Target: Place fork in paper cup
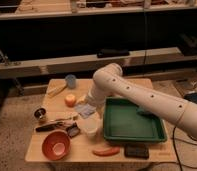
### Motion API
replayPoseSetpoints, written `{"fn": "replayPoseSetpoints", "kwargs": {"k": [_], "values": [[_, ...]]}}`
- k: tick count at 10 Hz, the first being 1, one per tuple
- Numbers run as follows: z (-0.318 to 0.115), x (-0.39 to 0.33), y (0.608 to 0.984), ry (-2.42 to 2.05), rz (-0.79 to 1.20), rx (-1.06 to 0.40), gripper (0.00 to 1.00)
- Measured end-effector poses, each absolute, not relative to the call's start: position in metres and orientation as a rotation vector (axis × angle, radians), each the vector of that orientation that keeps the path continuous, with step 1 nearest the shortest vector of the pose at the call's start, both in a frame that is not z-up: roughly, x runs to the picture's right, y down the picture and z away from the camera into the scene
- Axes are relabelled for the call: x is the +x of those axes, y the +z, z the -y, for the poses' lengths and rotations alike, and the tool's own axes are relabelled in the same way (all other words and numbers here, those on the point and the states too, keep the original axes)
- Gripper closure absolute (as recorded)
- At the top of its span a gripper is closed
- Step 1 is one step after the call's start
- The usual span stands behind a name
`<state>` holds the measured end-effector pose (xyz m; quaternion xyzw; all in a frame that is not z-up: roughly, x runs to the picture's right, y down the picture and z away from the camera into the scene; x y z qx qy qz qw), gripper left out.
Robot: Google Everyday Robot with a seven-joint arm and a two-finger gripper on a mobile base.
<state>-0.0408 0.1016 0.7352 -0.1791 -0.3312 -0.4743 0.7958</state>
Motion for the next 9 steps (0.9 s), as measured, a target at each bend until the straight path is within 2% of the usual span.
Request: {"fn": "replayPoseSetpoints", "kwargs": {"k": [9], "values": [[-0.0997, -0.0403, 0.7351, -1.012, 0.721, -0.392, 0.20]]}}
